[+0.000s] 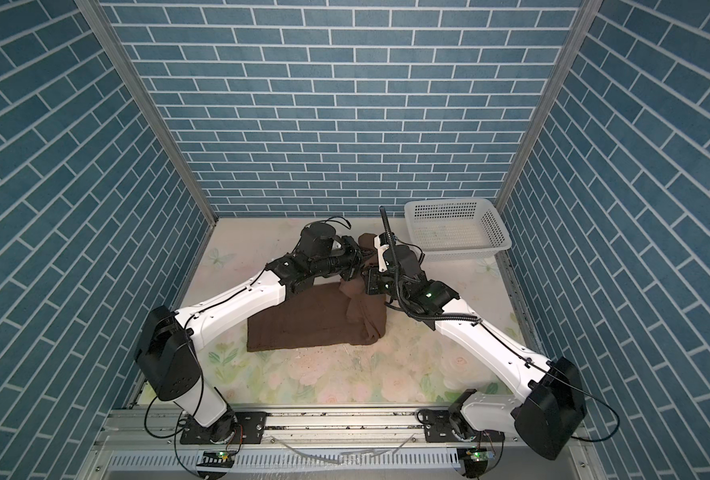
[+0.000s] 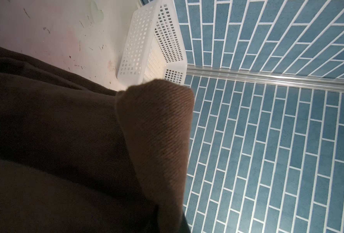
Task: Fold and stack the trousers
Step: 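Pull the cuff end away from the left gripper with the right gripper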
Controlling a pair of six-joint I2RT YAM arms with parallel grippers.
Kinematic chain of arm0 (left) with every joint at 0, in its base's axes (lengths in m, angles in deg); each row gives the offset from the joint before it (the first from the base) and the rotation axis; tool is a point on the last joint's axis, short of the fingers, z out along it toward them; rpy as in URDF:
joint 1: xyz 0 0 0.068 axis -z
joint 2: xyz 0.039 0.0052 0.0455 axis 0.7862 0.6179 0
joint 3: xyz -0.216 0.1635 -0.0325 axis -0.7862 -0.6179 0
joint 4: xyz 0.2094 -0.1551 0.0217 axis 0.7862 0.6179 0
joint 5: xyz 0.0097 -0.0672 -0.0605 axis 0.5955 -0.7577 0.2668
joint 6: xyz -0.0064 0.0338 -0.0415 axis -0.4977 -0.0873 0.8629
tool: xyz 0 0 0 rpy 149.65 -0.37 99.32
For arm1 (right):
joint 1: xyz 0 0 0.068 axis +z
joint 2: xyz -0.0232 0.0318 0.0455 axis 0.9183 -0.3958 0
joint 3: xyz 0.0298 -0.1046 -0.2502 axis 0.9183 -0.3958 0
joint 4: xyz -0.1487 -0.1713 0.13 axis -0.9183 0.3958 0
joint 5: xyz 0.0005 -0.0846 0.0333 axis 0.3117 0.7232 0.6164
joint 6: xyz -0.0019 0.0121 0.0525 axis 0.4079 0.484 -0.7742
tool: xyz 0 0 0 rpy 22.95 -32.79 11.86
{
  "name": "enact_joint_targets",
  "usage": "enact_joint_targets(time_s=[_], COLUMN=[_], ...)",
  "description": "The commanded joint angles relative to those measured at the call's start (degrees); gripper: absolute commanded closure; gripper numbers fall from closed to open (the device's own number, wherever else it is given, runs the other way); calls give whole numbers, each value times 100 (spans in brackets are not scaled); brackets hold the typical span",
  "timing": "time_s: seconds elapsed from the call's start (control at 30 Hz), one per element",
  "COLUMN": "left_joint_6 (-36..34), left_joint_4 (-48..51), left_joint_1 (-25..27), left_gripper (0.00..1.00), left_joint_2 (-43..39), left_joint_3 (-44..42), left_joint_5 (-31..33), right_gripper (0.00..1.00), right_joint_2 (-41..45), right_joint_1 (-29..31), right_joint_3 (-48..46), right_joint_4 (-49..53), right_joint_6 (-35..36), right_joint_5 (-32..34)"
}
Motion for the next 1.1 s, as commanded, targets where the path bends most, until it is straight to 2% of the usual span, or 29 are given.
enact_joint_targets(time_s=[0.0, 0.03, 0.07, 0.2, 0.3, 0.37, 0.43, 0.57, 0.7, 0.8, 0.93, 1.07], left_joint_6=[71, 80, 80, -27, -245, -564, -1018, -1717, -1840, -1699, -1611, -1887], left_joint_4=[-201, -214, -244, -375, -468, -312, 213, 1535, 2474, 2710, 2503, 2398], left_joint_1=[143, 118, 78, -236, -576, -789, -972, -1237, -1469, -1508, -1667, -1700], left_gripper=[100, 100, 95, 49, 38, 36, 40, 45, 44, 42, 41, 43], left_joint_2=[39, 39, 39, 4, -200, -486, -868, -1825, -2700, -3259, -3344, -2764], left_joint_3=[64, 67, 69, 143, 196, 153, 9, -860, -2216, -3122, -3743, -3701], left_joint_5=[-291, -306, -336, -588, -835, -917, -879, -473, -123, 234, 365, 460], right_gripper=[100, 100, 100, 100, 100, 100, 100, 100, 100, 100, 100, 100], right_joint_2=[60, 103, 165, 565, 914, 1146, 1385, 1811, 2147, 2284, 2317, 2295], right_joint_1=[-140, -170, -204, -402, -617, -809, -1050, -1689, -2308, -2608, -2864, -3033], right_joint_3=[381, 353, 324, 198, 185, 161, 134, 93, 40, -71, -375, -606], right_joint_4=[-274, -256, -186, 99, 537, 897, 1219, 1958, 2544, 2804, 2871, 2783], right_joint_6=[-89, -88, -93, -133, -134, -84, 17, 276, 586, 754, 878, 870], right_joint_5=[299, 254, 211, -165, -338, -338, -338, -330, -296, -300, -421, -732])
